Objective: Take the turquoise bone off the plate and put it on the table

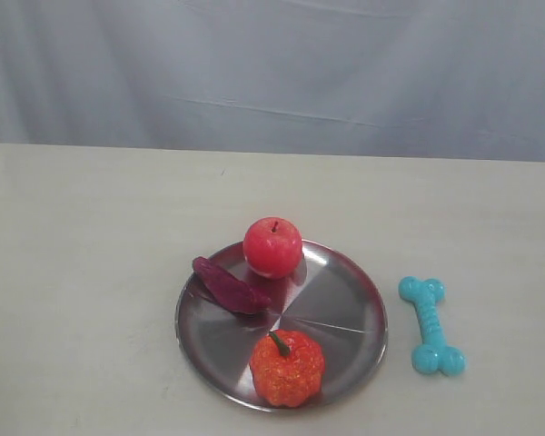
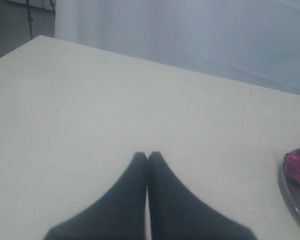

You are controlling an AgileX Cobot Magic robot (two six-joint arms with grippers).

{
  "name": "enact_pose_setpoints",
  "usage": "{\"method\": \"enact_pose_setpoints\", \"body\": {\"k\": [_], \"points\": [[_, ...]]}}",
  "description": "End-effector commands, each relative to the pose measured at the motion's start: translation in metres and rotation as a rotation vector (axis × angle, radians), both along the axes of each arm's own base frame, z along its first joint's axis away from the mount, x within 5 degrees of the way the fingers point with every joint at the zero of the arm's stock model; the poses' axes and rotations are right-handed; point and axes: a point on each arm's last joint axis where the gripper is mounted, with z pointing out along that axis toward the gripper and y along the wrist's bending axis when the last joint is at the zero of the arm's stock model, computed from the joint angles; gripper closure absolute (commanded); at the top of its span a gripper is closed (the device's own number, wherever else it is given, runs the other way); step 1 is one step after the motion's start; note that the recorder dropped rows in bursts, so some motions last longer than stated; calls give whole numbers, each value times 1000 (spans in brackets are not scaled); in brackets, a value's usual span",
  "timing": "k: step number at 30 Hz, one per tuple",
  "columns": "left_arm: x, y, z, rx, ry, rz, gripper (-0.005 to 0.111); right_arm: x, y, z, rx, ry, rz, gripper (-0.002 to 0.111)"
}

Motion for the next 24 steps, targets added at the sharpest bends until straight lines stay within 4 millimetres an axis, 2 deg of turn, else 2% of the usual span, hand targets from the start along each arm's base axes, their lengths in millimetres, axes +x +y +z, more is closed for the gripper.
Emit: {"method": "enact_pose_setpoints", "body": {"k": [1, 5, 11, 18, 24], "points": [[0, 0, 0, -1, -4, -4, 107, 6, -1, -40, -16, 54, -9, 109], [0, 0, 0, -1, -4, -4, 107, 14, -2, -68, -14, 80, -6, 109], [0, 0, 0, -1, -4, -4, 107, 18, -2, -88, -12, 105, -4, 109], [0, 0, 0, -1, -4, -4, 107, 18, -2, -93, -14, 155, -5, 109], [0, 0, 0, -1, -4, -4, 107, 18, -2, -93, -86, 163, -2, 109]]}}
